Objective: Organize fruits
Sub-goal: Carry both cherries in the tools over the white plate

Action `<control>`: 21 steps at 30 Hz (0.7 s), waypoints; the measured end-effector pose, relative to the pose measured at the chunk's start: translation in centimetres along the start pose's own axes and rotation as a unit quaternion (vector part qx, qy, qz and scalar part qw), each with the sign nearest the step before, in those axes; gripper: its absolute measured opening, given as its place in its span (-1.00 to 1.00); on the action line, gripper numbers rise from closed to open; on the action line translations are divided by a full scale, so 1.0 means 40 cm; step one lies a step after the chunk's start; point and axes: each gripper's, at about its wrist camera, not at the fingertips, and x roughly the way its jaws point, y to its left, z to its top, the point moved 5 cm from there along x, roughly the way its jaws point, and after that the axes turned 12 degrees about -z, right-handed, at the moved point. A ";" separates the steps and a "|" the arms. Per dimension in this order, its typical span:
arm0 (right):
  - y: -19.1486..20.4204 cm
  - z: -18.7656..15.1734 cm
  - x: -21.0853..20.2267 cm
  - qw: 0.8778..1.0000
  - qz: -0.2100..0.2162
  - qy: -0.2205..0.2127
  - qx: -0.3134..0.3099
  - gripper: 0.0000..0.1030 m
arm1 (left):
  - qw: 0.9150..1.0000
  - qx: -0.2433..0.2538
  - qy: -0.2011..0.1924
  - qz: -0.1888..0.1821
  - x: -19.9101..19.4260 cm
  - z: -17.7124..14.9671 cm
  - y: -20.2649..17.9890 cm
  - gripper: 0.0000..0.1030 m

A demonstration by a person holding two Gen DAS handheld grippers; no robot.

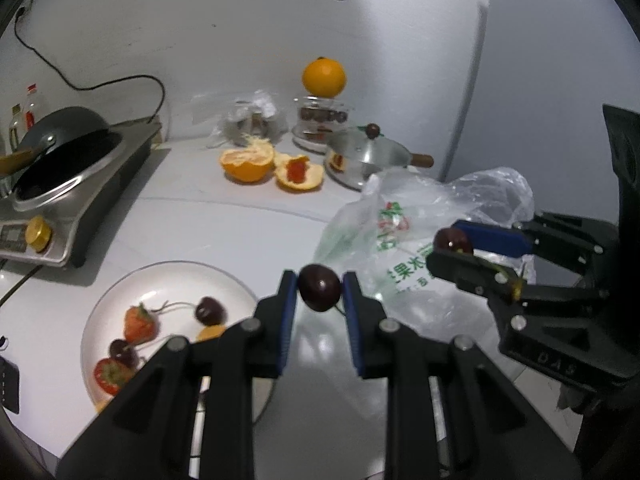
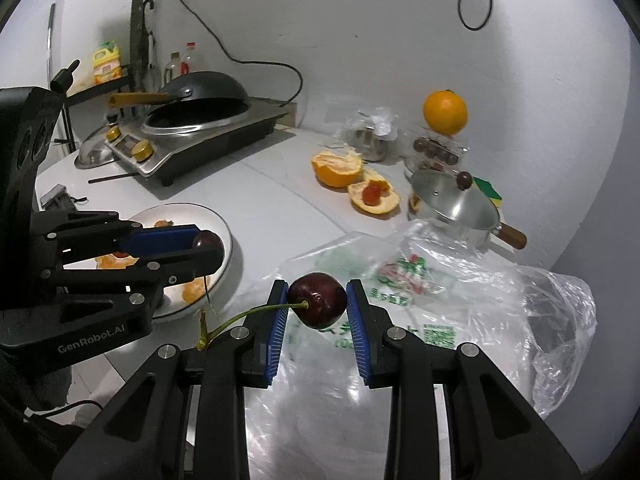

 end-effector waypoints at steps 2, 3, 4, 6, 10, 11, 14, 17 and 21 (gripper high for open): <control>0.019 0.005 0.003 1.000 0.002 0.001 -0.004 -0.39 | 1.000 -0.004 -0.002 0.003 -0.016 -0.006 0.019 -0.54; 0.025 0.006 0.003 1.000 0.003 0.001 -0.005 -0.39 | 1.000 -0.006 -0.003 0.004 -0.022 -0.010 0.029 -0.54; 0.040 0.011 0.005 1.000 0.005 0.001 -0.008 -0.39 | 1.000 -0.009 -0.004 0.006 -0.028 -0.014 0.039 -0.54; 0.057 0.016 0.008 1.000 0.008 0.001 -0.012 -0.39 | 1.000 -0.014 -0.005 0.009 -0.038 -0.022 0.059 -0.54; 0.103 0.027 0.016 1.000 0.016 0.004 -0.025 -0.39 | 1.000 -0.024 -0.008 0.015 -0.056 -0.035 0.094 -0.54; 0.112 0.029 0.017 0.999 0.017 0.004 -0.027 -0.39 | 0.999 -0.027 -0.009 0.017 -0.061 -0.039 0.105 -0.54; 0.140 0.035 0.022 0.999 0.022 0.004 -0.034 -0.39 | 0.999 -0.036 -0.011 0.020 -0.071 -0.051 0.128 -0.54; 0.169 0.040 0.032 0.999 0.027 0.007 -0.040 -0.39 | 0.999 -0.044 -0.012 0.025 -0.081 -0.062 0.153 -0.54; 0.205 0.043 0.047 0.998 0.036 0.012 -0.050 -0.39 | 0.998 -0.053 -0.011 0.029 -0.089 -0.080 0.182 -0.54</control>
